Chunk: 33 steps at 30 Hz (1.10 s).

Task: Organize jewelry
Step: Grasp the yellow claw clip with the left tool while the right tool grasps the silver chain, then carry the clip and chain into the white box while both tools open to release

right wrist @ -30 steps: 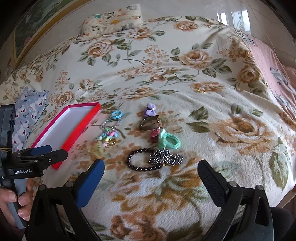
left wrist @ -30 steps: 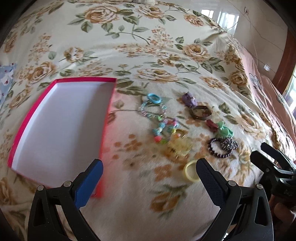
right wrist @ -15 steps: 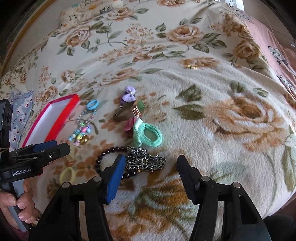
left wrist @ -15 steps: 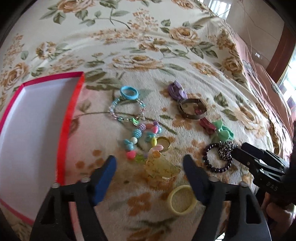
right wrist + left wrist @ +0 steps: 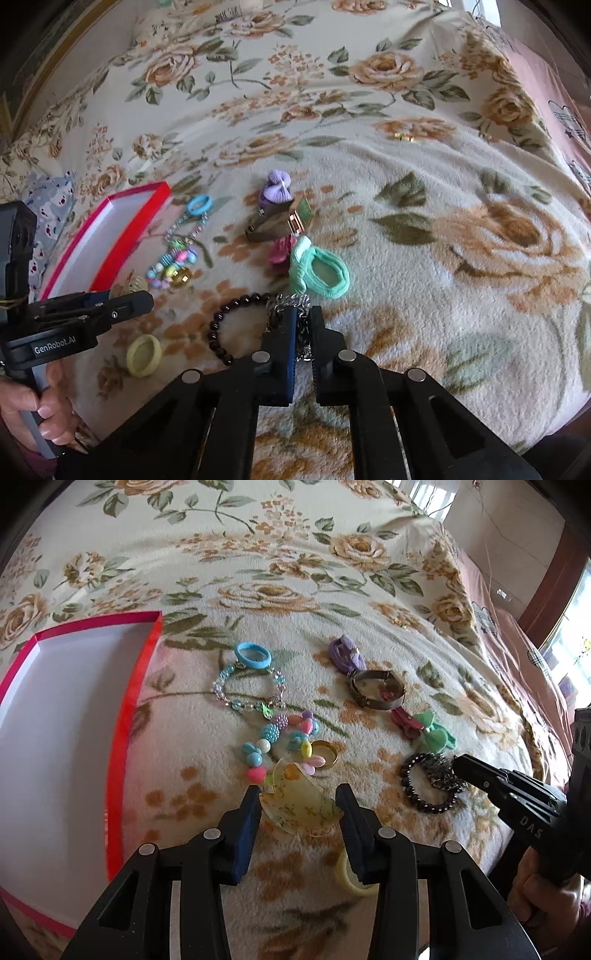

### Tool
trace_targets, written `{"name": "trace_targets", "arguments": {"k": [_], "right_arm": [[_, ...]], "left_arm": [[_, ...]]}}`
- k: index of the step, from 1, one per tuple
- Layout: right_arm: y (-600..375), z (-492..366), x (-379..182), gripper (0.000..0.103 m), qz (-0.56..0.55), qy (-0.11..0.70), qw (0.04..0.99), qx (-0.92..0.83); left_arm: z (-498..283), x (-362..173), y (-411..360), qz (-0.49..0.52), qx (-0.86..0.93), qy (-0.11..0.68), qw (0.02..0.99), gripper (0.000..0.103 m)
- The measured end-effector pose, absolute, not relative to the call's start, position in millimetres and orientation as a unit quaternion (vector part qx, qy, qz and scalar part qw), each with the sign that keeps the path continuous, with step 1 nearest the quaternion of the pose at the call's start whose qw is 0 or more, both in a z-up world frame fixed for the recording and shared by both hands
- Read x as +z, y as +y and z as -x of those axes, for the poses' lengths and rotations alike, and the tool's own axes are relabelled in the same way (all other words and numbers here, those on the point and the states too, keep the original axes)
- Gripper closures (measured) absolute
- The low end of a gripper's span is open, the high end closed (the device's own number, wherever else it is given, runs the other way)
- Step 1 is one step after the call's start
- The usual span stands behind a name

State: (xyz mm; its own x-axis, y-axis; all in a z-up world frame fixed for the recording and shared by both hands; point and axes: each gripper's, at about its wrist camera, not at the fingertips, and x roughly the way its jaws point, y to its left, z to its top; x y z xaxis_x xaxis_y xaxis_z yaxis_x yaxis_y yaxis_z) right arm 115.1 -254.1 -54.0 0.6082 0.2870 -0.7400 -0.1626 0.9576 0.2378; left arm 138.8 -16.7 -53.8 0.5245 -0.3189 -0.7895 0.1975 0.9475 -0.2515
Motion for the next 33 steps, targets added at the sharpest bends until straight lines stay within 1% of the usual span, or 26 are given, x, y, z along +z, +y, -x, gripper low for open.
{"name": "trace_targets", "arguments": {"k": [9, 18, 25, 33], "right_arm": [[-249.6, -108.0, -20.3, 0.097, -0.08, 0.387, 0.908, 0.138], [-223.1, -109.4, 18.9, 0.097, -0.081, 0.342, 0.921, 0.17], [-178.1, -122.2, 41.2, 0.097, -0.081, 0.322, 0.916, 0.226], [-107.5, -142.3, 50.0, 0.097, -0.078, 0.32, 0.895, 0.302]], "left_arm": [[-110.4, -28.8, 1.6, 0.071, -0.156, 0.441, 0.881, 0.063], [-93.8, -7.3, 38.8, 0.087, -0.134, 0.423, 0.892, 0.063], [-85.0, 2.8, 77.6, 0.1, -0.095, 0.415, 0.899, 0.063], [-84.2, 7.3, 121.5, 0.104, -0.043, 0.415, 0.903, 0.063]]}}
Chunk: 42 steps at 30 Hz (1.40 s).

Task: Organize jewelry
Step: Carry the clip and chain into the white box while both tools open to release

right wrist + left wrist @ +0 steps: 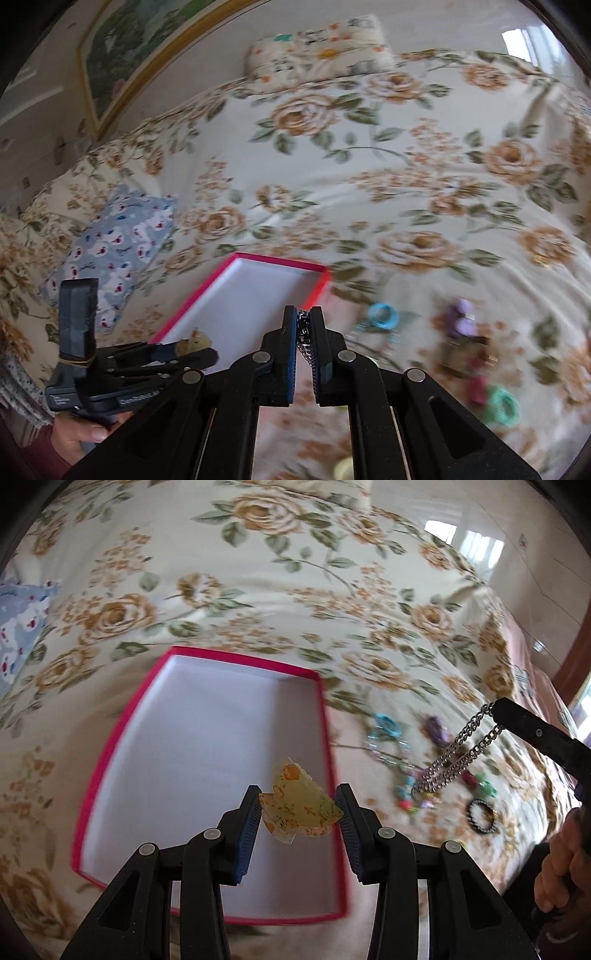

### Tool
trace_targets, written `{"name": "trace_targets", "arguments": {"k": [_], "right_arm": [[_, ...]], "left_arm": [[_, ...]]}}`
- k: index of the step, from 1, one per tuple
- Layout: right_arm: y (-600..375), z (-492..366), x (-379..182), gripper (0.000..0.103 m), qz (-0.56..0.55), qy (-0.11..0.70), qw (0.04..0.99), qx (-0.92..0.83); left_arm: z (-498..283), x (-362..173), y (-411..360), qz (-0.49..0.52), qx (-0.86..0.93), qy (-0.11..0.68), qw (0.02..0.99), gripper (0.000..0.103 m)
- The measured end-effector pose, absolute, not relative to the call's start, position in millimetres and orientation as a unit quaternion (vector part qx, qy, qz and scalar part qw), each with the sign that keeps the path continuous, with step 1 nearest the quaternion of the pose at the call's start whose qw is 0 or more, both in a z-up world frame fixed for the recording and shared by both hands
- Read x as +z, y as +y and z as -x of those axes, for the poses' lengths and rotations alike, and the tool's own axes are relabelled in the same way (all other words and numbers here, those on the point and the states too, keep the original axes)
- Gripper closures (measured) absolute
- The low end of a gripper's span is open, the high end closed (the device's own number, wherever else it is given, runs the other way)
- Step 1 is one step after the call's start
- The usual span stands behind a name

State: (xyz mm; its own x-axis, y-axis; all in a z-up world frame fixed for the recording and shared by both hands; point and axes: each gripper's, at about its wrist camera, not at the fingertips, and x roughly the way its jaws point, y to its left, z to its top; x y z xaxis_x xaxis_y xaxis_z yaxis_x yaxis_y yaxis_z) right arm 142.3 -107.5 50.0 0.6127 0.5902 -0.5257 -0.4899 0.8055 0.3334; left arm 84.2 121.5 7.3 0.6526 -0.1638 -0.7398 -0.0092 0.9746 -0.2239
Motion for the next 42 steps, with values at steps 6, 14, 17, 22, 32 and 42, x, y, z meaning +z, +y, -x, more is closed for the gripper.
{"name": "trace_targets", "arguments": {"k": [6, 14, 17, 22, 32, 42], "right_arm": [[-50.9, -168.3, 45.5, 0.097, -0.076, 0.33, 0.877, 0.342], [5.8, -214.1, 27.3, 0.097, -0.067, 0.349, 0.862, 0.361], [18.4, -230.5, 16.0, 0.097, -0.065, 0.361, 0.857, 0.361], [31.3, -250.7, -11.3, 0.097, -0.061, 0.393, 0.844, 0.36], [30.1, -264.1, -54.9, 0.097, -0.057, 0.45, 0.819, 0.351], [32.3, -266.3, -61.9, 0.091, -0.05, 0.462, 0.815, 0.346]], "left_arm": [[-112.7, 2.9, 145.9, 0.102, -0.018, 0.424, 0.9, 0.063], [-175.5, -15.4, 171.8, 0.097, -0.003, 0.441, 0.892, 0.063], [-198.1, -25.8, 177.2, 0.093, 0.002, 0.451, 0.888, 0.063], [-222.5, -44.8, 182.3, 0.097, -0.002, 0.476, 0.874, 0.062], [-241.8, -59.6, 172.9, 0.064, 0.016, 0.498, 0.865, 0.061], [-233.7, -58.6, 165.1, 0.046, 0.031, 0.501, 0.863, 0.046]]}}
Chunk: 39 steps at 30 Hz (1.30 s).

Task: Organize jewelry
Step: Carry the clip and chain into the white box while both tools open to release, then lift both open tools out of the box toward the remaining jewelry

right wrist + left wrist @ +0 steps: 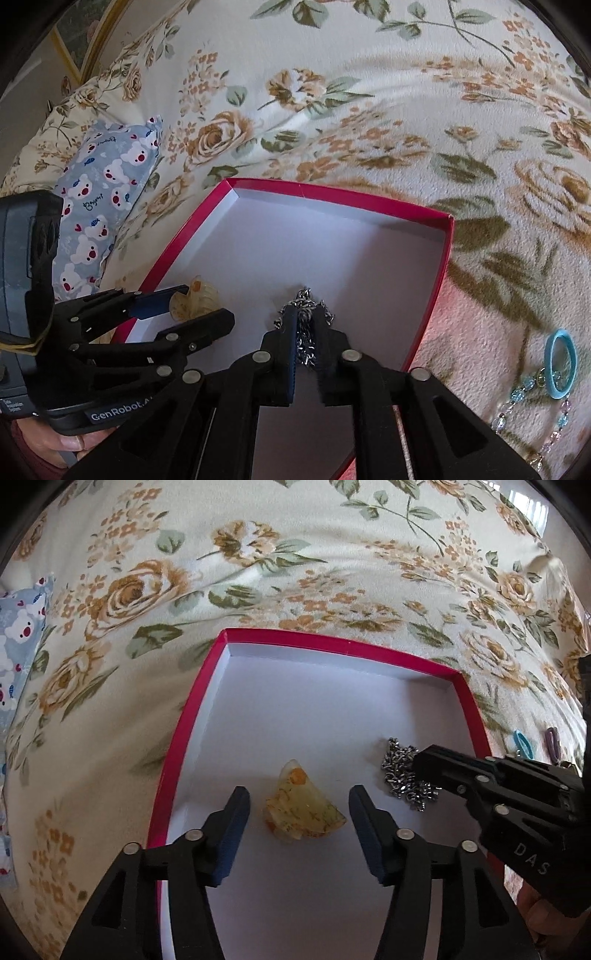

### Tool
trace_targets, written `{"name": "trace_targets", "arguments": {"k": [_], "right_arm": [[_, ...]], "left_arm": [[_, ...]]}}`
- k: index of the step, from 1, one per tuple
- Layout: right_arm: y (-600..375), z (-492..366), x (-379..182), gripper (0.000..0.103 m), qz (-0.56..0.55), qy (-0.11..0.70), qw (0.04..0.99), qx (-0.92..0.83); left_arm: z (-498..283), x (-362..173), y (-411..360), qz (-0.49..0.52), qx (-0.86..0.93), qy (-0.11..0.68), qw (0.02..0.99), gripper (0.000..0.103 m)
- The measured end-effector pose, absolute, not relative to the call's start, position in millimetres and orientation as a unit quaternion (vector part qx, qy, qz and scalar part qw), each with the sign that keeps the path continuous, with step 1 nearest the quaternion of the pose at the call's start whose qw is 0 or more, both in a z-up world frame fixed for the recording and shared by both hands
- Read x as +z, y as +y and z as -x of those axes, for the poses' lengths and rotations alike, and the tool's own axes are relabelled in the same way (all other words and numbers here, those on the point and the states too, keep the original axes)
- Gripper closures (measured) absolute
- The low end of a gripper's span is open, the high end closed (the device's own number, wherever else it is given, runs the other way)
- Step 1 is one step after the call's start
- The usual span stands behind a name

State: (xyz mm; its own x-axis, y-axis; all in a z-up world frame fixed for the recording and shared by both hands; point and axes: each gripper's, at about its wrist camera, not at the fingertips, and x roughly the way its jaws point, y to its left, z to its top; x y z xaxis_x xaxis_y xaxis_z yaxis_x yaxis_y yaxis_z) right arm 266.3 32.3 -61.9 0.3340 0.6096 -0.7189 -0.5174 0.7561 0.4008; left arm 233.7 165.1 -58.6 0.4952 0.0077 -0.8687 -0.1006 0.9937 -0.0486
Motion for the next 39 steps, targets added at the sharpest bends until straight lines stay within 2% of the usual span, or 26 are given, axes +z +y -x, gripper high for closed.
{"name": "trace_targets", "arguments": {"k": [3, 5, 7, 10, 11, 23, 39], "right_arm": [[32.1, -265.0, -58.6, 0.091, -0.047, 0.462, 0.815, 0.347], [30.4, -262.2, -53.8, 0.088, -0.046, 0.457, 0.819, 0.344], [23.8, -258.4, -45.8, 0.077, -0.056, 0.45, 0.821, 0.346], [11.7, -250.2, -33.3, 0.065, -0.071, 0.437, 0.827, 0.348], [7.7, -247.1, -29.1, 0.064, -0.075, 0.433, 0.828, 0.349], [-82.1, -207.8, -2.5, 0.064, -0.1, 0.405, 0.858, 0.299], [-193.6, -189.9, -6.7, 0.062, -0.11, 0.4, 0.888, 0.2]], "left_arm": [[-229.3, -54.5, 165.6, 0.043, 0.041, 0.497, 0.866, 0.045], [-223.6, -48.5, 166.4, 0.043, 0.051, 0.488, 0.87, 0.037], [-215.5, -41.9, 166.6, 0.049, 0.055, 0.479, 0.875, 0.034], [-198.7, -30.0, 165.9, 0.056, 0.068, 0.46, 0.884, 0.031], [-191.3, -25.3, 166.2, 0.059, 0.076, 0.451, 0.887, 0.03], [-127.3, 7.4, 146.2, 0.127, 0.046, 0.419, 0.898, 0.028], [-142.3, 12.2, 91.0, 0.104, -0.026, 0.439, 0.892, 0.028]]}}
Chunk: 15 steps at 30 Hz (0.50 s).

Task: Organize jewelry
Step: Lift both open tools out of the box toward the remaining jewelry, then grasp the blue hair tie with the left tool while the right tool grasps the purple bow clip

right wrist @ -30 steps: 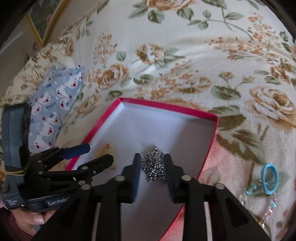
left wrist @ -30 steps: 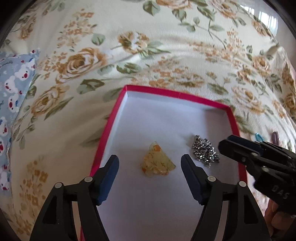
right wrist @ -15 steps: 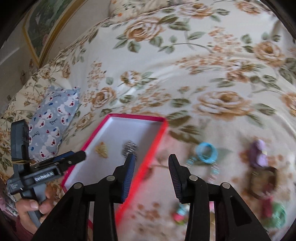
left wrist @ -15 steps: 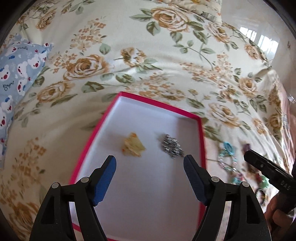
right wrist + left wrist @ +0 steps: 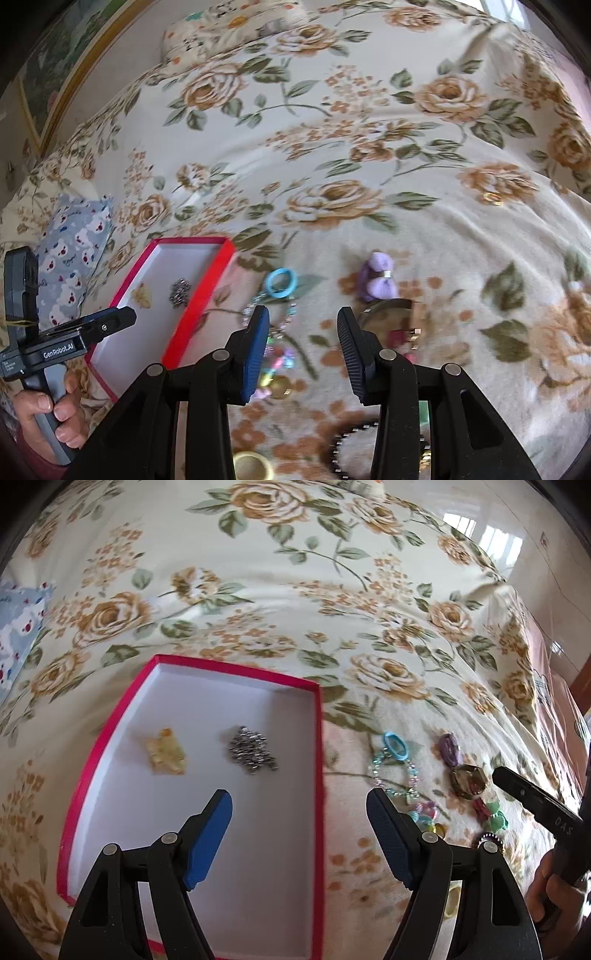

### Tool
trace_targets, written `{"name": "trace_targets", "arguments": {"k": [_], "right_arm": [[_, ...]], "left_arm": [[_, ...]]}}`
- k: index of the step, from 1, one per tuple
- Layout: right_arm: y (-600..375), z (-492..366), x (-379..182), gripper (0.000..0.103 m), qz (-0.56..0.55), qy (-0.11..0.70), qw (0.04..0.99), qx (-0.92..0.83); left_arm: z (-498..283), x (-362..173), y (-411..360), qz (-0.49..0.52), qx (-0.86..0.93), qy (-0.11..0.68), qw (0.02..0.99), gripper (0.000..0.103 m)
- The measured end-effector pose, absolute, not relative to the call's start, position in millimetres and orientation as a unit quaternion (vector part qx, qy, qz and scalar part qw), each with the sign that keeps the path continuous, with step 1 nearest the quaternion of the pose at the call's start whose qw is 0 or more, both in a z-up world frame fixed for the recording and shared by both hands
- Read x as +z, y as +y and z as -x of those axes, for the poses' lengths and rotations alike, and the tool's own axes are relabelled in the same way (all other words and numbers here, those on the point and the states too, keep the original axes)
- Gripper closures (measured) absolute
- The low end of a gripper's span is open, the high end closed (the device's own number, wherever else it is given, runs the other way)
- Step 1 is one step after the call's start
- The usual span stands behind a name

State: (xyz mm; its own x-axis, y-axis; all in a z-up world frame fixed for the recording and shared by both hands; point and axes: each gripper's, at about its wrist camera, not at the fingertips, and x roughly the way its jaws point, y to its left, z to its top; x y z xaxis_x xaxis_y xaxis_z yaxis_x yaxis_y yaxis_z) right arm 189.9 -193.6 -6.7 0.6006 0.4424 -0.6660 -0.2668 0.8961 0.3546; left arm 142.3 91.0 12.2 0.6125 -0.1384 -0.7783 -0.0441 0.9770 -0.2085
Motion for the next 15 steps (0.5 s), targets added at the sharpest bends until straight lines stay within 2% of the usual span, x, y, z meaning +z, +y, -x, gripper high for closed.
{"name": "trace_targets", "arguments": {"k": [15], "right_arm": [[-222.8, -212.1, -20.0, 0.062, -0.123, 0.407, 0.888, 0.177]], "left_arm": [[-188.9, -0.3, 43.8, 0.075, -0.071, 0.458, 0.883, 0.028]]}}
